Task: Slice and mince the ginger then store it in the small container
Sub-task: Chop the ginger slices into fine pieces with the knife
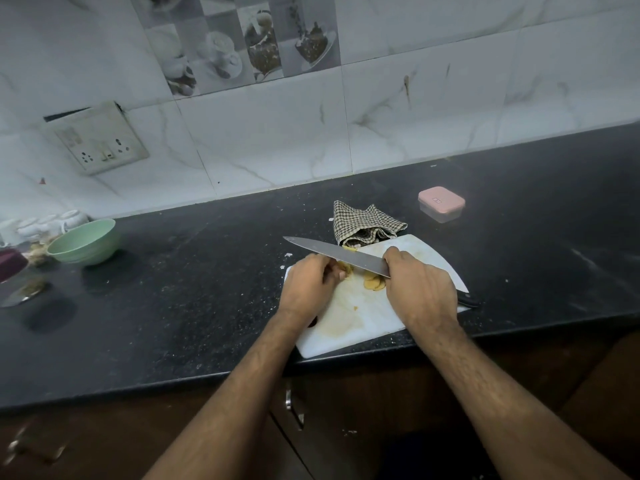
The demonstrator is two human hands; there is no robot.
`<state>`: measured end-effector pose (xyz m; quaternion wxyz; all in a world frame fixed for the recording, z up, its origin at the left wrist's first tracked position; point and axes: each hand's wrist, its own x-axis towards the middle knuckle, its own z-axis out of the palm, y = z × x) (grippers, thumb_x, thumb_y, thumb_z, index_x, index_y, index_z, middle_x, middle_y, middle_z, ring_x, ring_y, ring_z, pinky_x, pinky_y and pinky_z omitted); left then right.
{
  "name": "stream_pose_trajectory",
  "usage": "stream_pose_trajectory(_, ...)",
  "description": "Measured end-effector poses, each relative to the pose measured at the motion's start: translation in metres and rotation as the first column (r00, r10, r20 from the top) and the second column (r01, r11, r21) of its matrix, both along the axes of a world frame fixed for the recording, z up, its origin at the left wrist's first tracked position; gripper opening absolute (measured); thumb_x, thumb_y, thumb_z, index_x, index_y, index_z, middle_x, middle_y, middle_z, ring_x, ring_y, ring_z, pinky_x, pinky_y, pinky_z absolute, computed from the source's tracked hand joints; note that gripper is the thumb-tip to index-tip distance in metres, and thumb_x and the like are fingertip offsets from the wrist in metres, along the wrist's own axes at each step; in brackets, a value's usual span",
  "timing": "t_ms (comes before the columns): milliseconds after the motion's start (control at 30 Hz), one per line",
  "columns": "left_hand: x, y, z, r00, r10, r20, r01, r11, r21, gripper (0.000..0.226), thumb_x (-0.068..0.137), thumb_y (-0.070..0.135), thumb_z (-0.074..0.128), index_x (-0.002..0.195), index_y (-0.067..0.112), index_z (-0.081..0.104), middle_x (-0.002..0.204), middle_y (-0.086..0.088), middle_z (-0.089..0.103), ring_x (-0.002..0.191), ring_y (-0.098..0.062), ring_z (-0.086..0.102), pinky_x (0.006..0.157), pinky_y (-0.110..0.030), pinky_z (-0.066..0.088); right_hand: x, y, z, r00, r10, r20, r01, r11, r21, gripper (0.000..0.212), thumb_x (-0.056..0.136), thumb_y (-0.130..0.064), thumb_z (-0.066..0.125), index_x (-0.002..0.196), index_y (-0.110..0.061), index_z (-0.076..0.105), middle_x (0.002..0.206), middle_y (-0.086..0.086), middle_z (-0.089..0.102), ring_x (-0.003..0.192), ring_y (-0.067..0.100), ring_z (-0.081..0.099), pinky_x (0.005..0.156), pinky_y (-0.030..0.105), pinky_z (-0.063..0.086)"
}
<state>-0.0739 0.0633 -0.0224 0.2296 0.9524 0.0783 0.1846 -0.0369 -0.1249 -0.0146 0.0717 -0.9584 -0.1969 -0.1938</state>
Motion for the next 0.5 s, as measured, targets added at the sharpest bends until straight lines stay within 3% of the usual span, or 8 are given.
stream_pose_trajectory(133, 0.005, 0.004, 0.006, 0.999, 0.021, 0.036, -0.02, 0.998, -0.051, 0.014, 0.091, 0.027, 0.076, 0.1, 0.017, 0.076, 0.092, 0.009, 0.073, 0.084, -0.01, 0.064, 0.076, -0.028, 0.049, 0.001, 0.0, 0.001, 1.0, -0.008, 0.002, 0.008, 1.0, 0.016, 0.015, 0.1, -0.016, 0.041, 0.11, -0.022, 0.05, 0.088, -0.006, 0.061, 0.062, 0.018, 0.055, 0.046, 0.03, 0.029)
stream_pose_trajectory(267, -0.005, 0.007, 0.004, 0.99, 0.072, 0.125, -0.058, 0.992, -0.111, 0.021, 0.095, 0.038, 0.07, 0.089, 0.019, 0.077, 0.07, 0.014, 0.065, 0.062, -0.001, 0.056, 0.057, -0.021, 0.037, 0.001, -0.003, 0.001, 1.0, -0.024, 0.018, 0.023, 1.0, 0.02, 0.016, 0.099, -0.015, 0.042, 0.109, -0.022, 0.052, 0.088, -0.006, 0.062, 0.065, 0.017, 0.061, 0.046, 0.029, 0.027)
stream_pose_trajectory(433, -0.031, 0.007, 0.009, 0.935, 0.075, 0.347, -0.041, 0.994, -0.105, 0.021, 0.09, 0.04, 0.075, 0.078, 0.023, 0.075, 0.07, 0.014, 0.065, 0.07, -0.007, 0.06, 0.066, -0.033, 0.049, 0.001, -0.004, 0.002, 0.999, -0.005, 0.052, 0.006, 1.0, -0.01, 0.016, 0.099, -0.016, 0.042, 0.107, -0.024, 0.054, 0.09, -0.006, 0.062, 0.069, 0.016, 0.063, 0.046, 0.028, 0.027)
stream_pose_trajectory(500, -0.034, 0.001, 0.02, 0.899, 0.034, 0.436, -0.019, 0.999, -0.038, 0.02, 0.091, 0.04, 0.074, 0.079, 0.025, 0.072, 0.076, 0.016, 0.06, 0.078, -0.008, 0.056, 0.071, -0.035, 0.046, 0.0, -0.003, 0.0, 0.998, 0.014, 0.064, -0.011, 0.999, -0.043, 0.015, 0.098, -0.016, 0.045, 0.105, -0.025, 0.055, 0.09, -0.006, 0.062, 0.07, 0.016, 0.062, 0.045, 0.029, 0.023)
